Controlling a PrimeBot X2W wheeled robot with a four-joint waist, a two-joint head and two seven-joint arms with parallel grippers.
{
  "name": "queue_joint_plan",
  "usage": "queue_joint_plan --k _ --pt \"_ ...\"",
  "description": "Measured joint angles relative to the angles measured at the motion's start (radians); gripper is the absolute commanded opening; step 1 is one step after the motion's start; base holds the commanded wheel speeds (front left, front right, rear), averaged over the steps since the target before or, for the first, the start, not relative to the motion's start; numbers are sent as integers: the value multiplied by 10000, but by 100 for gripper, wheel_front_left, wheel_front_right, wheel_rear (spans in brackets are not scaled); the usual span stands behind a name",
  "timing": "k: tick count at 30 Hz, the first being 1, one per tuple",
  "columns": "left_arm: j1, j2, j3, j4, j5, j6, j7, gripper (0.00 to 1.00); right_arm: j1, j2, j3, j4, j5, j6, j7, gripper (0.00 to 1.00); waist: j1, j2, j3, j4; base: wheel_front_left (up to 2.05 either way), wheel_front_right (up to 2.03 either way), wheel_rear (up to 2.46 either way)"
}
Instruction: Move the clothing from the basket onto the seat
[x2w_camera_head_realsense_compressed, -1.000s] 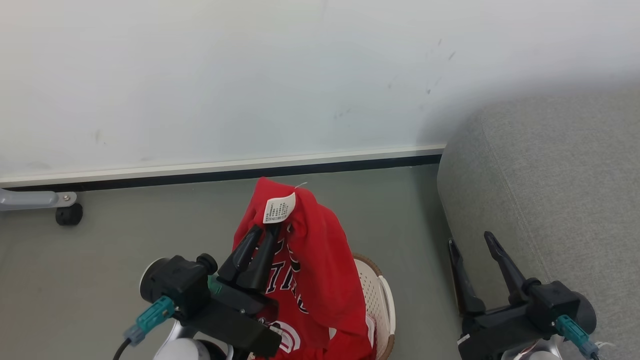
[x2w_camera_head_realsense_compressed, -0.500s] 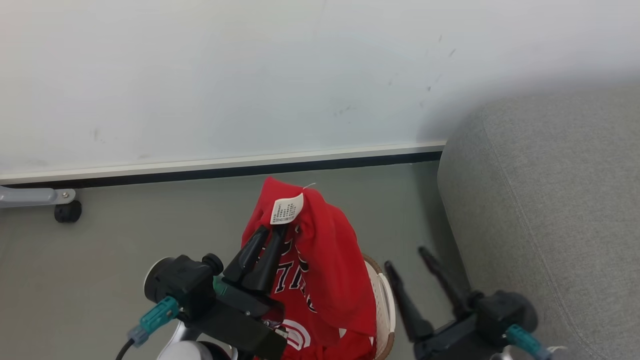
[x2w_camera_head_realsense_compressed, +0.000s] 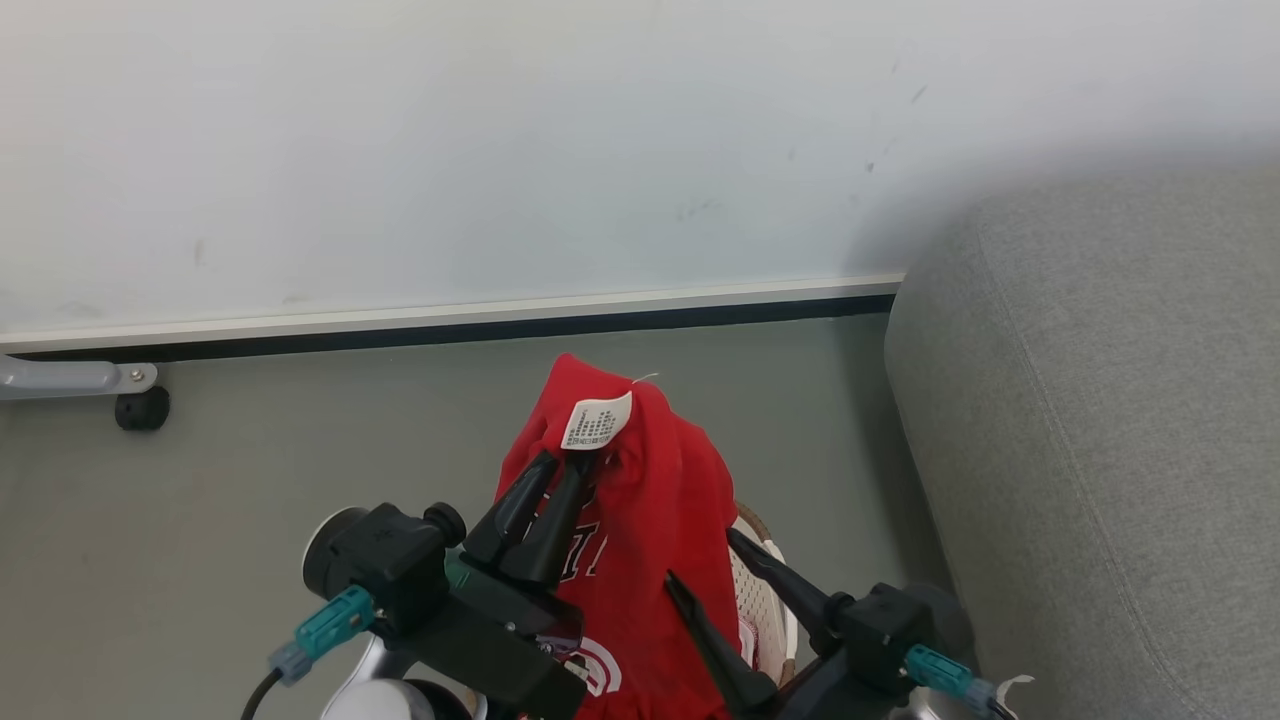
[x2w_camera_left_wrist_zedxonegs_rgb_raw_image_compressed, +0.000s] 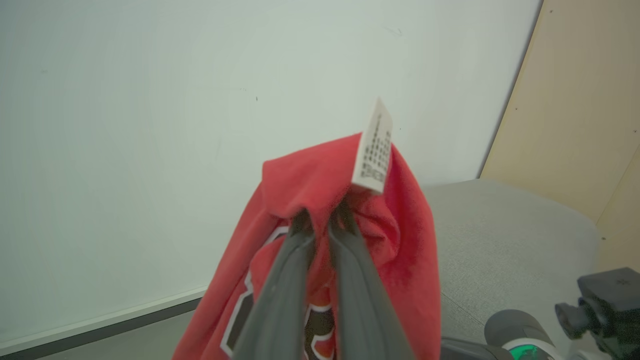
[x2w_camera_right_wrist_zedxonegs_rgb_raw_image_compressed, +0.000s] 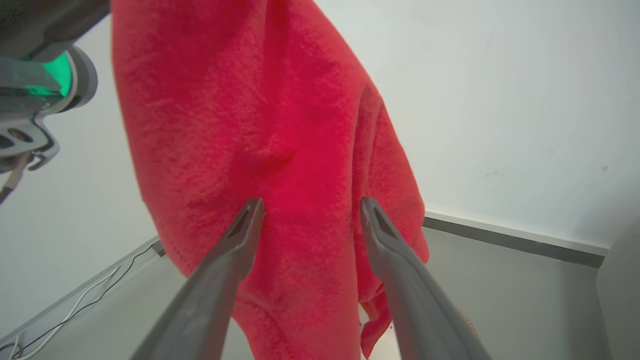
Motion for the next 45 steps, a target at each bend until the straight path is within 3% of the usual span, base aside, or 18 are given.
queue_joint_plan --k 9,10,11,12,29,30,31,33,34,35,37,38,45 --pt "-72 0 -59 -33 -12 -88 115 0 -916 98 788 828 349 102 224 98 0 0 61 79 0 0 0" --pt "-82 0 -67 -33 -13 -88 117 0 -1030 100 892 941 349 105 240 47 0 0 68 87 0 0 0" --pt "-95 -2 -75 -40 -13 -88 130 0 -1119 109 957 1034 364 140 272 36 0 0 75 94 0 0 0" --pt "-106 -2 -82 -52 -13 -90 138 0 -1215 113 1028 1135 410 146 305 0 0 0 84 102 0 0 0" --pt "-198 46 -96 -73 -15 -92 203 0 -1920 125 1214 1825 1051 174 -213 0 0 0 109 143 0 0 0" --pt "-194 61 -96 -73 -15 -90 203 10 -1965 125 1158 1822 1057 174 -263 0 0 0 109 132 0 0 0" --pt "-186 73 -96 -75 -15 -90 203 33 -2027 123 1108 1808 1080 173 -341 0 0 0 110 120 0 0 0" --pt "-170 125 -96 -100 -13 -82 207 44 -2150 132 999 1756 1087 174 -441 0 1 0 114 83 0 0 0" --pt "-168 134 -98 -100 -12 -81 211 63 -2216 136 922 1755 1116 174 -470 0 0 0 116 66 0 0 0" --pt "-155 144 -105 -98 8 -75 215 74 -2283 134 836 1749 1137 174 -518 0 0 0 117 52 0 0 0" --pt "-97 182 -134 -98 40 -71 251 84 -2383 132 698 1737 1137 174 -583 0 0 0 119 22 0 0 0" --pt "-28 201 -173 -96 75 -46 291 97 -2435 130 633 1737 1139 174 -591 0 0 0 120 8 0 0 0" --pt "217 393 -479 -69 374 -4 439 100 -2733 -56 105 1741 1143 155 -734 0 0 0 148 -75 0 0 0"
